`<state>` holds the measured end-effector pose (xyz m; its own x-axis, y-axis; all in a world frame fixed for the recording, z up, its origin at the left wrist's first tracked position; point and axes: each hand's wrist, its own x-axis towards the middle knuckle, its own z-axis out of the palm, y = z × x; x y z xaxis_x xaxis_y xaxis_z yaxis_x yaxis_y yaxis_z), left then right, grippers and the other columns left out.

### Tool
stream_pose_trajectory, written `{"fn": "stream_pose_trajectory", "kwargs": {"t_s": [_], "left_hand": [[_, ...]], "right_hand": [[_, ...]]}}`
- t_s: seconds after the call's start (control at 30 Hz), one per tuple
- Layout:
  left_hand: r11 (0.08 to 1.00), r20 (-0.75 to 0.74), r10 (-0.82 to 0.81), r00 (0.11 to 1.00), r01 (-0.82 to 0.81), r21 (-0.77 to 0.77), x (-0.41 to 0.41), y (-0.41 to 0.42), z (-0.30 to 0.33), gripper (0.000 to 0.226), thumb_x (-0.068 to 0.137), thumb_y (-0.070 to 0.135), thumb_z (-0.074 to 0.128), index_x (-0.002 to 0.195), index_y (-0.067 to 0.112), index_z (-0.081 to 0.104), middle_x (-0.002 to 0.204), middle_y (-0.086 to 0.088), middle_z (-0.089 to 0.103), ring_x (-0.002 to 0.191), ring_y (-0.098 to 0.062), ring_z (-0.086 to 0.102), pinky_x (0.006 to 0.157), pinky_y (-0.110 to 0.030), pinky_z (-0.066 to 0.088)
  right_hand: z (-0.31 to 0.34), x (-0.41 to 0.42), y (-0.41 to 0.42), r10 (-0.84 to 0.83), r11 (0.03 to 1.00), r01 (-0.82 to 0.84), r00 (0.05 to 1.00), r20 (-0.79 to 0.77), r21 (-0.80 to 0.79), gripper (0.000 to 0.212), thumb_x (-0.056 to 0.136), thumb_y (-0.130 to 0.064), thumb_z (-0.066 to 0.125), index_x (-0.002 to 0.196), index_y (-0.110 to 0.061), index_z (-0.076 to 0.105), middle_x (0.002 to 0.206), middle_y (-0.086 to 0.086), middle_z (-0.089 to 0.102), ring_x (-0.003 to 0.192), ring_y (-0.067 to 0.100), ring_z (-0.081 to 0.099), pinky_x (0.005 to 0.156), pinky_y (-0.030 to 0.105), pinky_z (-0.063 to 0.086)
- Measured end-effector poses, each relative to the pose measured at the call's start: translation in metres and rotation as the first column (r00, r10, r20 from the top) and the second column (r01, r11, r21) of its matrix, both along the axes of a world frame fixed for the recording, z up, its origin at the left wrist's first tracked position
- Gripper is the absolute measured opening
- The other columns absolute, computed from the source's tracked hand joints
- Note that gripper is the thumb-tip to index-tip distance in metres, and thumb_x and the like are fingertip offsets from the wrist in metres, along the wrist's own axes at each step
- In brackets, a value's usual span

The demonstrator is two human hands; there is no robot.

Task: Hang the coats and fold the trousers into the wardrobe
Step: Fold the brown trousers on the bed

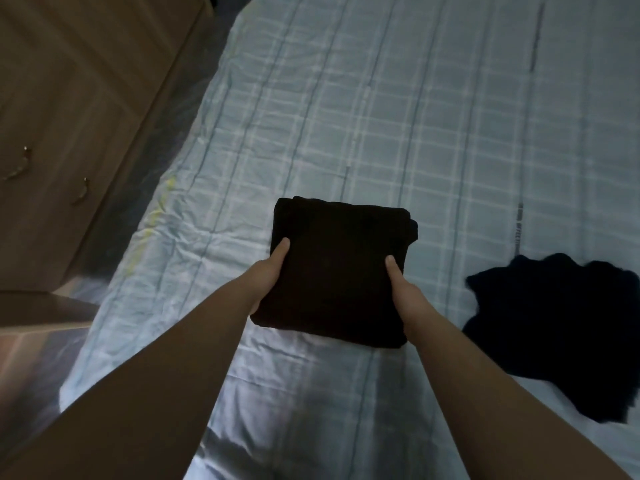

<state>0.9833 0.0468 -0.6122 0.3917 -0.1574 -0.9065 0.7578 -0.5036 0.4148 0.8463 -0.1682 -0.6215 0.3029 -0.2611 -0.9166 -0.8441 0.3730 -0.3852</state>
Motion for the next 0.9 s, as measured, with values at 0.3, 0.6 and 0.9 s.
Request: {"fn": "stream_pose_trajectory", "kwargs": {"t_s": [0.3, 0.6, 0.9], "left_hand": [[0.985, -0.090, 0.105, 0.990, -0.116, -0.131, -0.028, 0.025, 0.042, 0.082, 0.080, 0.078, 0.056, 0.138, 0.021, 0.056, 0.124, -0.012, 0.067, 0.112, -0.031, 0.065, 0.105, -0.048, 0.047], [0.923, 0.087, 0.277, 0.957, -0.240, -0.302, -0.089, 0.144, 0.148, 0.048, 0.090, 0.068, 0.049, 0.117, 0.032, 0.065, 0.117, 0.001, 0.073, 0.108, -0.017, 0.069, 0.090, -0.033, 0.052], [0.840, 0.482, 0.539, 0.691, -0.481, -0.250, -0.223, 0.350, 0.319, 0.017, 0.103, 0.040, 0.044, 0.105, 0.027, 0.054, 0.094, 0.010, 0.063, 0.072, -0.006, 0.058, 0.074, -0.015, 0.042]], "right_hand": [[0.040, -0.023, 0.023, -0.156, 0.980, 0.144, 0.984, 0.081, 0.139, 0.078, 0.087, -0.073, 0.052, 0.147, -0.023, 0.046, 0.134, 0.012, 0.059, 0.116, 0.032, 0.059, 0.107, 0.050, 0.046], [0.135, -0.033, 0.109, 0.022, 0.993, -0.058, 0.945, 0.325, 0.099, 0.064, 0.089, -0.071, 0.051, 0.138, -0.029, 0.053, 0.127, 0.005, 0.065, 0.115, 0.026, 0.063, 0.109, 0.050, 0.046], [0.277, -0.086, 0.322, 0.282, 0.933, -0.354, 0.827, 0.486, 0.061, 0.041, 0.094, -0.065, 0.050, 0.115, -0.033, 0.064, 0.113, 0.000, 0.073, 0.107, 0.022, 0.069, 0.103, 0.044, 0.050]]}}
